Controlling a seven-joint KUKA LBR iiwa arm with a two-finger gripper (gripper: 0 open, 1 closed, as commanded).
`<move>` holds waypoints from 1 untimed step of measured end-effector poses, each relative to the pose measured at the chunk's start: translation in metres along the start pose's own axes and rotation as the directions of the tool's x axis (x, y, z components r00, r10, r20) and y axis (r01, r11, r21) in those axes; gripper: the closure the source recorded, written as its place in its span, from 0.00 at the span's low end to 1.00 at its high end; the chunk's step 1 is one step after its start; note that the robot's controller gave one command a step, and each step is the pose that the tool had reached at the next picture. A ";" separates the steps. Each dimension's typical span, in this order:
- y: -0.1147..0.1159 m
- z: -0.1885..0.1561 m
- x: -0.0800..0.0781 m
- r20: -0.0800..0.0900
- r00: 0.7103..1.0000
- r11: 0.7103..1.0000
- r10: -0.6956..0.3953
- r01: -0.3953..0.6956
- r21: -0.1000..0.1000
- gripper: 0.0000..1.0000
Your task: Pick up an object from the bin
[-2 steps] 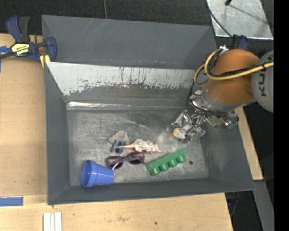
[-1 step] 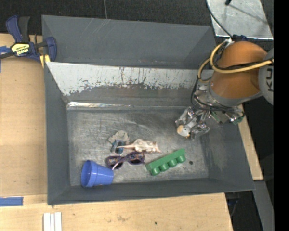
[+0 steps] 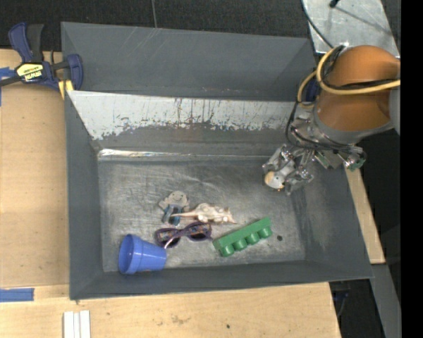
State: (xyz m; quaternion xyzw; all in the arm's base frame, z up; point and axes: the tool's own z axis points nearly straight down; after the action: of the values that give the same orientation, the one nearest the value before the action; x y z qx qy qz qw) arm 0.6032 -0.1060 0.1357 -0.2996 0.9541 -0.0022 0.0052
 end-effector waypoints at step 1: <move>-0.006 -0.034 0.011 -0.011 1.000 1.000 0.015 -0.015 -0.012 1.00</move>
Offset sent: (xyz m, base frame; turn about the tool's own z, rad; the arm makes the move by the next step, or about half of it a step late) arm -0.0146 0.0212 0.1031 0.0285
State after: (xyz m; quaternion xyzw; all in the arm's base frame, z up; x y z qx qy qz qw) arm 0.5968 -0.1171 0.1695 -0.2925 0.9563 0.0020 -0.0020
